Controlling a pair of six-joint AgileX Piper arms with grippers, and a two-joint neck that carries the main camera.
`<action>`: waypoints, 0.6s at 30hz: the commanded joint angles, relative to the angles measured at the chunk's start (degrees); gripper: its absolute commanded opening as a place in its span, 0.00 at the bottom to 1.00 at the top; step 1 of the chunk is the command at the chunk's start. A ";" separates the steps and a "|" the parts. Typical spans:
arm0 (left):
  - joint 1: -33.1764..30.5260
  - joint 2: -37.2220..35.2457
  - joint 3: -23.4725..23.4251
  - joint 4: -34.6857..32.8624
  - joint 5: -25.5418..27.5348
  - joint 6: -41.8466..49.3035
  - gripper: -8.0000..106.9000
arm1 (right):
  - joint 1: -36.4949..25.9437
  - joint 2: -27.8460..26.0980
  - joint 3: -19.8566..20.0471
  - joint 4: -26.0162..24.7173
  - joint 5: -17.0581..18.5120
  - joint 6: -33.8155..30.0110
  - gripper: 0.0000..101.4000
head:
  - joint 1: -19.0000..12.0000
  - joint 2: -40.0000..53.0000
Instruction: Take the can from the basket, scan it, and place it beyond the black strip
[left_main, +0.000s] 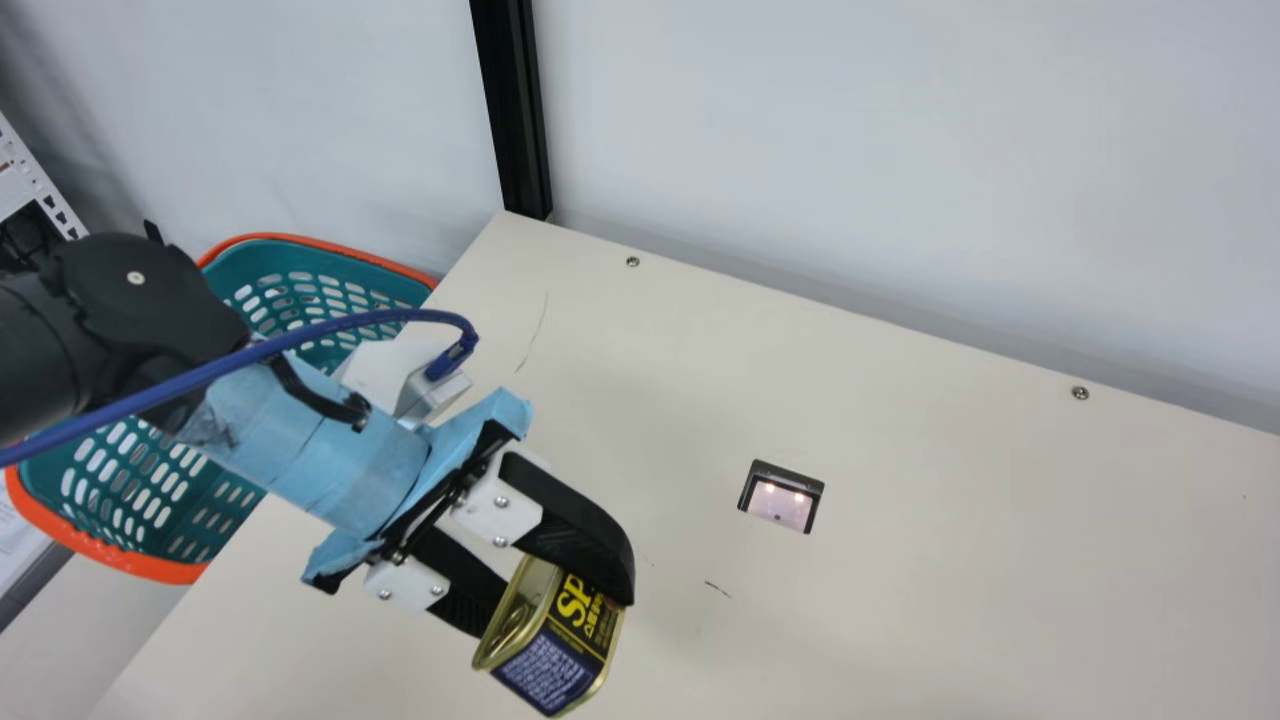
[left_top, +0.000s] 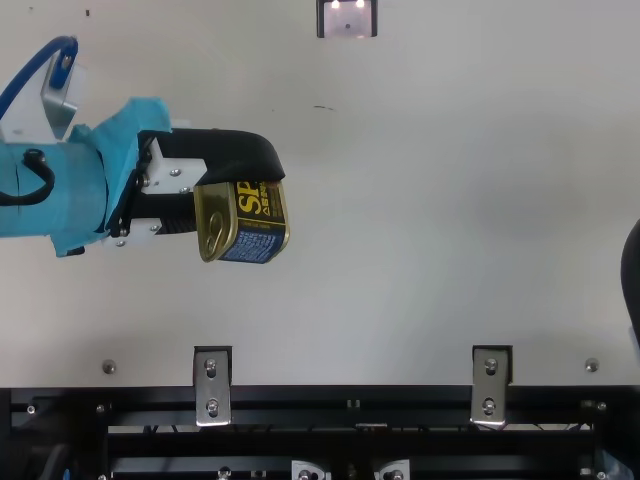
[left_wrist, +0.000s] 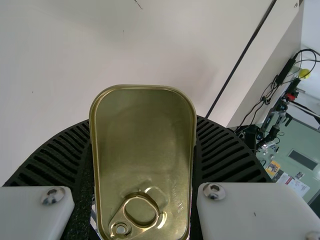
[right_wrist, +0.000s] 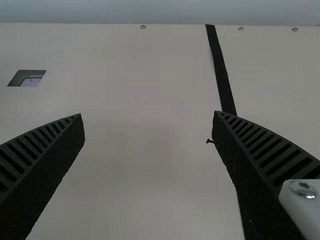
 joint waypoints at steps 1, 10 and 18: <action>0.00 0.00 0.00 0.00 0.00 0.00 0.16 | 0.00 0.00 0.00 0.00 0.00 0.00 1.00 | -1.47 0.51; -0.58 -0.13 -1.47 2.23 -1.17 -0.63 0.16 | 0.00 0.00 0.00 0.00 0.00 0.00 1.00 | -0.24 -2.79; -5.36 -0.73 -7.52 15.56 -6.24 -7.73 0.16 | 0.00 0.00 0.00 0.00 0.00 0.00 1.00 | 0.94 -11.23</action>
